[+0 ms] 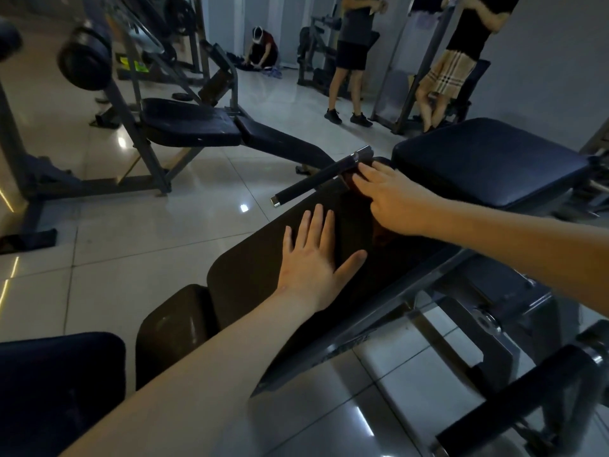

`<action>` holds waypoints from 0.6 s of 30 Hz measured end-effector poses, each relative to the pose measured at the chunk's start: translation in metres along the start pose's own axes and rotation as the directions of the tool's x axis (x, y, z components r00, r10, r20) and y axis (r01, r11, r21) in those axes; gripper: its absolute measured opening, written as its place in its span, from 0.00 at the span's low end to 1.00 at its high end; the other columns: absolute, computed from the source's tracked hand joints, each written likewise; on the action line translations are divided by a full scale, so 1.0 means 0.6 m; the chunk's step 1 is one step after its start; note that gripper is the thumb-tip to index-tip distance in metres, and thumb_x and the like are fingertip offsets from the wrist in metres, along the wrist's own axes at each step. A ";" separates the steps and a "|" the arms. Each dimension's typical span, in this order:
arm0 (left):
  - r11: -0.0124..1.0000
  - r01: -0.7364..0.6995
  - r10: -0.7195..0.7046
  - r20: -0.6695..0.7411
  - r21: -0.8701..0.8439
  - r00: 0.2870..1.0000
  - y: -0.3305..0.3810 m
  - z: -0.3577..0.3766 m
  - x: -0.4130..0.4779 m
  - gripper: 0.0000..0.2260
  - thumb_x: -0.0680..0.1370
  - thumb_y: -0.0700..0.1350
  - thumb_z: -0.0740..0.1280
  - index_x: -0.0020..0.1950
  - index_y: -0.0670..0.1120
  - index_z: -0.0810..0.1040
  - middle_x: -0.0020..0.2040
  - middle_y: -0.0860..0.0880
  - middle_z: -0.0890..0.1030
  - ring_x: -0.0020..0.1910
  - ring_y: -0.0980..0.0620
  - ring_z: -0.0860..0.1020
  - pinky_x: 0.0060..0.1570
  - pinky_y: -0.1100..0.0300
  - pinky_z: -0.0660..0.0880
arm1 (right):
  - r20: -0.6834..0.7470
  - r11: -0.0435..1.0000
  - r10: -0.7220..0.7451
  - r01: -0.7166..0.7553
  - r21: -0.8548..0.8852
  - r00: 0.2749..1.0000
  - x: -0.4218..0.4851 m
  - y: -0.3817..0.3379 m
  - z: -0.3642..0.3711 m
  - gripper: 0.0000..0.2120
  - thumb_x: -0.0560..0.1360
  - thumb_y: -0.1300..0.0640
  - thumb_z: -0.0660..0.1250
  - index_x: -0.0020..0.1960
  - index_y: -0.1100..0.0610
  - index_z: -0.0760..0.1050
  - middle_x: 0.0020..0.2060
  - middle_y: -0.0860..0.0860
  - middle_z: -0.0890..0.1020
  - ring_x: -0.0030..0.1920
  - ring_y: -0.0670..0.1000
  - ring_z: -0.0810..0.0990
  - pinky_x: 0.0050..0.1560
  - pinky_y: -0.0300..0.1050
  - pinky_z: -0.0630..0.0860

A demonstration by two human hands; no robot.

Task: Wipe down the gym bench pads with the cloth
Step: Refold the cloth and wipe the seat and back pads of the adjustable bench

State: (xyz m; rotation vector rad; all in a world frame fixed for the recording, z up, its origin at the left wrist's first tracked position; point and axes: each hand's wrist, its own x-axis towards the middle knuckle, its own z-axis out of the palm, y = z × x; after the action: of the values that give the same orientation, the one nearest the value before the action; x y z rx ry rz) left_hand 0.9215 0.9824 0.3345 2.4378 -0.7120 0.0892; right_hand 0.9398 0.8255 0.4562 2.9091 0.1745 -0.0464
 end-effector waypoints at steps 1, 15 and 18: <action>1.000 0.000 0.000 -0.002 0.006 1.000 -0.001 0.001 0.001 0.41 0.74 0.71 0.42 0.81 0.50 0.39 0.81 0.50 0.37 0.78 0.53 0.35 0.76 0.47 0.35 | 0.041 1.000 -0.010 0.011 -0.026 0.999 -0.027 -0.001 0.002 0.30 0.81 0.59 0.53 0.79 0.54 0.44 0.79 0.53 0.43 0.78 0.54 0.39 0.76 0.54 0.41; 1.000 -0.001 0.002 -0.031 0.003 1.000 -0.010 0.013 0.009 0.44 0.72 0.75 0.39 0.81 0.51 0.40 0.80 0.51 0.37 0.78 0.54 0.35 0.75 0.49 0.32 | -0.112 0.996 -0.040 0.030 -0.086 0.993 0.046 0.023 0.014 0.25 0.83 0.55 0.53 0.78 0.52 0.53 0.79 0.52 0.52 0.78 0.55 0.48 0.77 0.57 0.48; 1.000 -0.008 0.008 -0.037 -0.011 0.999 -0.008 0.009 0.008 0.44 0.72 0.75 0.39 0.81 0.51 0.41 0.81 0.51 0.39 0.78 0.54 0.36 0.76 0.46 0.34 | -0.150 0.997 -0.008 -0.003 -0.079 0.989 0.102 0.022 0.006 0.25 0.81 0.58 0.54 0.78 0.55 0.57 0.78 0.56 0.56 0.77 0.58 0.54 0.76 0.57 0.53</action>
State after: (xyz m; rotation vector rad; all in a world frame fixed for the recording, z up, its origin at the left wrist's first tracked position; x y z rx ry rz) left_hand 0.9274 0.9806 0.3284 2.4161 -0.7044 0.1327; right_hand 1.0020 0.8193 0.4531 2.8329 0.2005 0.1764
